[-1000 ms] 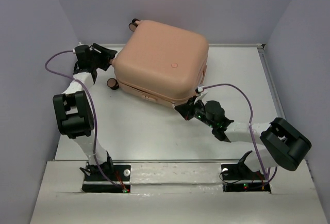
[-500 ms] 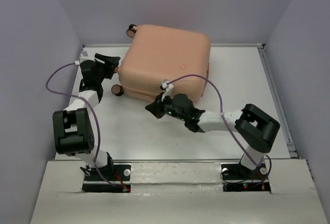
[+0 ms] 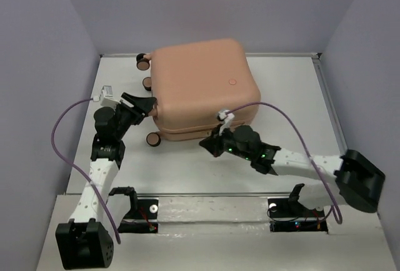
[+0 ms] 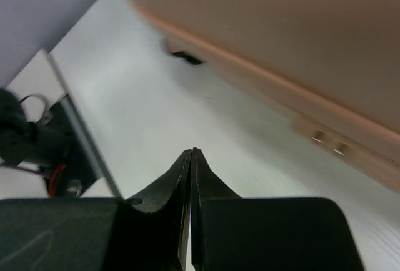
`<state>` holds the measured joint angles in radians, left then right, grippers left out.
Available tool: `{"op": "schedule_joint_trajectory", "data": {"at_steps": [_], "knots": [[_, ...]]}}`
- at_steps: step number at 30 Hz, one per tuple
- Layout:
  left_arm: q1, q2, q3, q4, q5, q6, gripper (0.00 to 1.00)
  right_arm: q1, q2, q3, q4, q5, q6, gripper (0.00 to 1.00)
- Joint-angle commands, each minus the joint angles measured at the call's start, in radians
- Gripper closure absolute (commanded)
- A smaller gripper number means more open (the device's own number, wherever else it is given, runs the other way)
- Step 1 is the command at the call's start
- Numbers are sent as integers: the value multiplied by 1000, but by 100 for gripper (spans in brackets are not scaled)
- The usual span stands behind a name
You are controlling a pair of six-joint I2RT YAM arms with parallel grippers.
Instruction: Pack the luggage
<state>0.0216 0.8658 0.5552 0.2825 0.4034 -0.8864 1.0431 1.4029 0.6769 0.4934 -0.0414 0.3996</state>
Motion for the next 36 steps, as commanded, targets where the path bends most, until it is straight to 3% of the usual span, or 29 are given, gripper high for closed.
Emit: {"op": "schedule_joint_trajectory", "data": {"at_steps": [1, 4, 5, 9, 11, 15, 18, 20, 26, 28, 36], "knots": [[-12, -111, -41, -57, -67, 208, 94, -182, -304, -172, -293, 213, 73, 92], [-15, -145, -35, -62, -75, 208, 94, -238, -441, -178, -534, 401, 87, 56], [-17, -142, -29, -62, -71, 205, 94, -250, -470, -175, -561, 423, 78, 53], [-15, -140, -15, -48, -25, 184, 94, -371, -447, -160, -567, 425, 39, 53], [-17, -155, -20, -49, -12, 179, 94, -425, -420, -171, -453, 372, -14, 56], [-15, -154, -37, -55, 5, 188, 94, -463, -360, -160, -307, 344, -88, 56], [-17, -142, -54, -45, 18, 196, 94, -498, -340, -168, -238, 227, -154, 55], [-17, -137, -67, -33, 28, 196, 94, -509, -317, -175, -213, 137, -177, 52], [-17, -126, -84, -14, 44, 201, 94, -567, -216, -155, -132, 75, -208, 50], [-17, -133, -89, -14, 43, 204, 94, -589, -188, -139, -113, -17, -212, 51], [-17, -146, -98, -20, 54, 198, 94, -589, -173, -186, 46, -67, -217, 62]]}}
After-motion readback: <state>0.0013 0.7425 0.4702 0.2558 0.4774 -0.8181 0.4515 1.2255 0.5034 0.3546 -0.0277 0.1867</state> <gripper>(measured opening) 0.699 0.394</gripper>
